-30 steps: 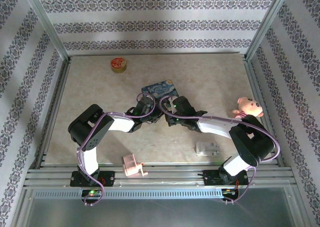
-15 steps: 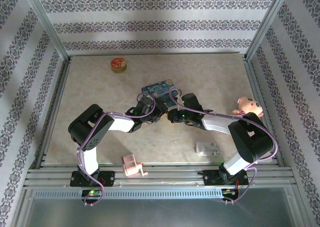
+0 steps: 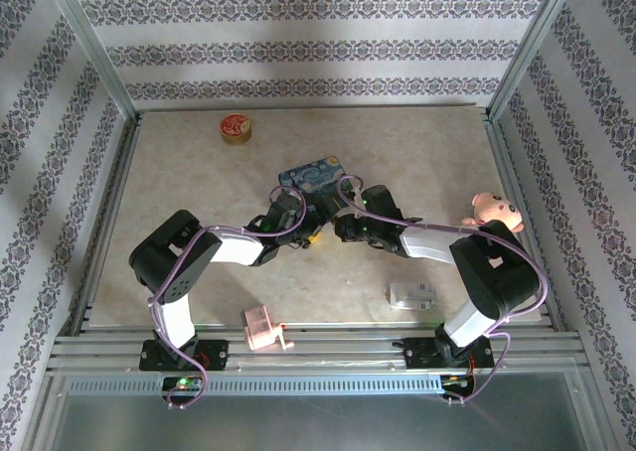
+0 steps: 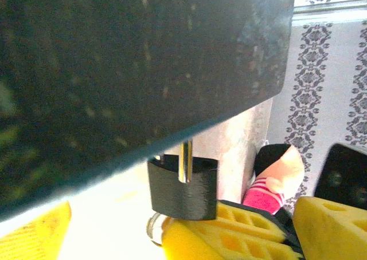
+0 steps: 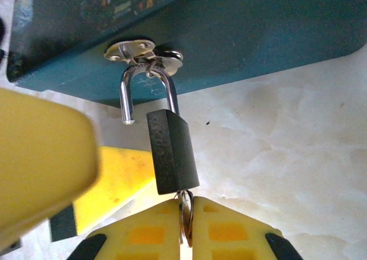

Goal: Unlock the padlock with the key

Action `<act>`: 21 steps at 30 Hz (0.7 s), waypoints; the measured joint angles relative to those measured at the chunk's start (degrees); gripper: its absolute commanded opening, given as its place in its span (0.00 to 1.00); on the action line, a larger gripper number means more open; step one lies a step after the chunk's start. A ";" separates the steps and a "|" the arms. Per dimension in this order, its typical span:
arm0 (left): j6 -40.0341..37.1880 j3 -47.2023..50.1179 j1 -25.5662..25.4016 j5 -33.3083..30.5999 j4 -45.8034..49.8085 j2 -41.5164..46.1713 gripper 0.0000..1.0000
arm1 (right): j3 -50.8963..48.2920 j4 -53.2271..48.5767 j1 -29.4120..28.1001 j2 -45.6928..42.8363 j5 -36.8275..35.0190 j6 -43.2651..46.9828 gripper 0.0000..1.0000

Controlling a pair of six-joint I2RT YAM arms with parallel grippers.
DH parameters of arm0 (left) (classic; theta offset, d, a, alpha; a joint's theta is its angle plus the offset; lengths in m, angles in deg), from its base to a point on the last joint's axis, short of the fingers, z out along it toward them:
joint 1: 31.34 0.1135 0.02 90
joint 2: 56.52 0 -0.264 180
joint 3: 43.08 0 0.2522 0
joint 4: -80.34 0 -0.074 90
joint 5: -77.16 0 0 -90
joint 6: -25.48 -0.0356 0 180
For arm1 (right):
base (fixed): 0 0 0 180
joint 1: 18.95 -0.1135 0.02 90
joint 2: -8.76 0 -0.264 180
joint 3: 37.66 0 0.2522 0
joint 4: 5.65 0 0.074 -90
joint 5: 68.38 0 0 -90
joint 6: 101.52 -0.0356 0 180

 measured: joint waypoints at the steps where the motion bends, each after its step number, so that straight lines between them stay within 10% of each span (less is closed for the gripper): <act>1: -0.02 0.26 0.00 -0.07 0.48 0.42 0.99 | 0.02 0.07 -0.17 0.46 -0.20 0.02 0.13; 21: -8.52 2.84 0.04 -6.78 12.66 13.60 0.99 | 1.90 -0.57 -1.90 3.43 -4.17 0.37 0.47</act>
